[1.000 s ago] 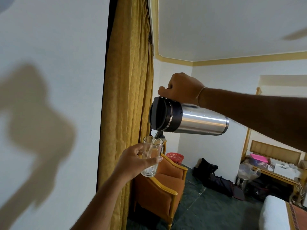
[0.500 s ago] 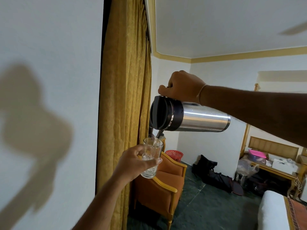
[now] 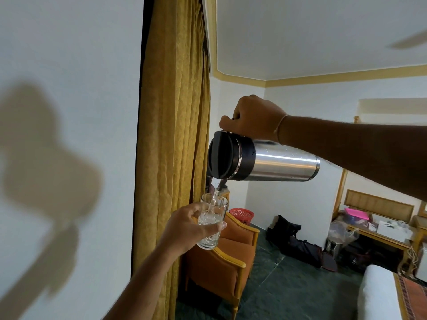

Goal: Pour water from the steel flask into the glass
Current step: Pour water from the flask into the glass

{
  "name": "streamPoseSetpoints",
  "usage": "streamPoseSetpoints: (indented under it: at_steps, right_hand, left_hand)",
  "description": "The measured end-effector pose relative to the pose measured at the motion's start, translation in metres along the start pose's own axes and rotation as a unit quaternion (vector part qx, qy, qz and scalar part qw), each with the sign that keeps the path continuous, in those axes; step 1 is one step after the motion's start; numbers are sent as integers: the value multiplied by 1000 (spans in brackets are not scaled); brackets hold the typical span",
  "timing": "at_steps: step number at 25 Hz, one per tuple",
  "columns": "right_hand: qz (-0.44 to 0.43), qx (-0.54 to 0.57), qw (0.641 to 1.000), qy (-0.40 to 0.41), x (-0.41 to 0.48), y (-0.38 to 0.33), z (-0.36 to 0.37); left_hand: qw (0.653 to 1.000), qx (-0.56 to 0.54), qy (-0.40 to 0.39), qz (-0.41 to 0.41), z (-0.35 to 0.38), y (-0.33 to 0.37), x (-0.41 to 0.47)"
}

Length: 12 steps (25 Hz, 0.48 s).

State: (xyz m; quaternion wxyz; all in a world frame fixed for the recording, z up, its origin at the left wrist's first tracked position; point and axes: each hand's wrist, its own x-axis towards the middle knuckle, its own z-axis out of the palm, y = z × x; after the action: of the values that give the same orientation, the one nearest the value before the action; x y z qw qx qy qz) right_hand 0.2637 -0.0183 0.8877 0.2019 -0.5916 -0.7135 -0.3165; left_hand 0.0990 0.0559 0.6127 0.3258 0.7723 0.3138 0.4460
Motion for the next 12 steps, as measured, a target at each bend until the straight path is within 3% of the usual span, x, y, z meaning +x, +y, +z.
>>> streamPoseSetpoints:
  at_steps: [12]
  right_hand:
    - [-13,4,1000,6,7,3,8]
  left_hand:
    - [1000,14,-5,-20,0,-10,6]
